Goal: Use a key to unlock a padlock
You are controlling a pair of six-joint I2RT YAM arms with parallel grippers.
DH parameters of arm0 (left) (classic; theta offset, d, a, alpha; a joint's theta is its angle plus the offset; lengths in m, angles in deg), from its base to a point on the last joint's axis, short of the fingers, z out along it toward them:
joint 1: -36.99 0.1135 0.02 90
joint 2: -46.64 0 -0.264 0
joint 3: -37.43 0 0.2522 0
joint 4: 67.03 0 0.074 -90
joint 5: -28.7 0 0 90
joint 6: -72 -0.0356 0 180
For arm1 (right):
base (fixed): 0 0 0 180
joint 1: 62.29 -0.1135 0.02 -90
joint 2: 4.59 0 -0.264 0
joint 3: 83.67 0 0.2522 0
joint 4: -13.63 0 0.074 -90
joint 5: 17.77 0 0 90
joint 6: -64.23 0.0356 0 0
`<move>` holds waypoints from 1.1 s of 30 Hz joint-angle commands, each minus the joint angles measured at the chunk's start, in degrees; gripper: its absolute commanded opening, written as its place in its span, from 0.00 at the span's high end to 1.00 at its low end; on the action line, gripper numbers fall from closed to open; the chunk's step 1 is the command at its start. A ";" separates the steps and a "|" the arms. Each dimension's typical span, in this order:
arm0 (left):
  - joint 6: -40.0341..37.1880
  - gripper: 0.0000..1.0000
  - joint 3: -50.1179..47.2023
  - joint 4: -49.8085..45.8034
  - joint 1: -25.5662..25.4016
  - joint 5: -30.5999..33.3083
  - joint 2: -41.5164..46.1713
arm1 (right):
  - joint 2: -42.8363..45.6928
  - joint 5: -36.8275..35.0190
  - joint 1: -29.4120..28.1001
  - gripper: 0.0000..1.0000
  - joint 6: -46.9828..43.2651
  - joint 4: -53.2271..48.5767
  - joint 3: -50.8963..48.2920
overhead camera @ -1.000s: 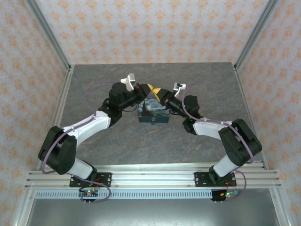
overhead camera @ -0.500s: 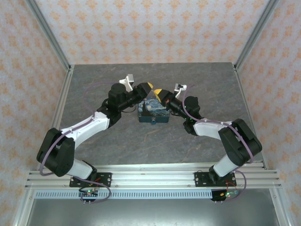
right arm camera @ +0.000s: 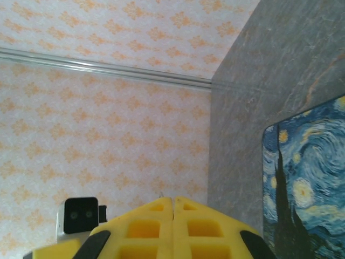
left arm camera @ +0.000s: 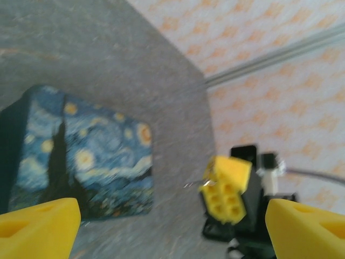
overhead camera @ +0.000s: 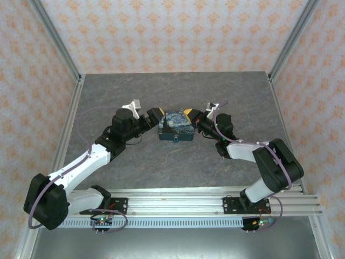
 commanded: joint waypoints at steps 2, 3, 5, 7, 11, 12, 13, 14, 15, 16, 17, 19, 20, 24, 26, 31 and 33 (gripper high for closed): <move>-9.10 0.12 -2.37 -8.92 -5.03 1.07 0.64 | 2.57 1.47 0.34 1.00 -3.68 -4.03 -0.88; -9.37 0.13 -3.12 -8.34 -6.10 1.10 0.14 | 2.73 1.44 0.35 1.00 -3.93 -4.53 -0.96; -9.58 0.15 -5.12 -6.10 -8.59 2.14 -1.49 | 2.82 1.13 0.44 1.00 -4.61 -6.03 -0.89; -9.27 0.19 -7.01 -2.95 -9.99 3.08 -3.84 | 2.37 0.81 0.56 1.00 -4.93 -6.43 -0.97; -10.26 0.30 -8.23 3.11 -10.92 3.97 -10.16 | 1.03 0.22 0.82 1.00 -4.78 -5.81 -1.31; -10.80 0.32 -7.98 4.18 -10.95 3.91 -11.84 | 0.63 0.21 0.86 1.00 -4.70 -5.45 -1.38; -11.54 0.34 -7.45 5.34 -11.02 3.90 -13.68 | 0.07 0.21 0.94 1.00 -4.44 -4.89 -1.51; -12.48 0.36 -6.73 6.06 -11.03 3.91 -15.38 | -0.34 0.28 1.03 1.00 -4.20 -4.29 -1.68; -13.31 0.37 -5.93 6.52 -11.06 3.91 -17.01 | -0.79 0.38 1.19 1.00 -4.09 -3.83 -1.84; -14.25 0.38 -5.06 6.90 -11.07 3.89 -18.70 | -1.14 0.39 1.31 1.00 -3.85 -3.31 -2.03; -15.14 0.38 -4.22 7.26 -11.12 4.05 -20.25 | -1.40 0.39 1.49 1.00 -3.80 -2.92 -2.32; -16.73 0.39 -2.87 8.20 -11.05 4.11 -23.01 | -1.80 0.39 1.58 1.00 -3.71 -2.18 -2.74; -17.60 0.39 -2.37 8.73 -11.09 4.34 -24.14 | -1.96 0.31 1.68 1.00 -3.76 -2.03 -2.82; -20.64 0.41 -1.13 10.96 -11.08 5.87 -27.47 | -3.17 0.32 1.86 1.00 -3.63 -1.06 -2.74; -21.66 0.42 -0.62 11.74 -11.09 7.09 -28.76 | -3.80 0.30 1.91 1.00 -3.57 -0.61 -2.49; -25.02 0.43 -0.05 13.57 -11.12 8.36 -31.09 | -5.36 0.48 2.86 1.00 -2.83 0.92 -1.88; -25.47 0.43 -0.05 14.70 -11.12 8.69 -31.89 | -5.99 0.57 3.22 1.00 -2.65 1.40 -1.74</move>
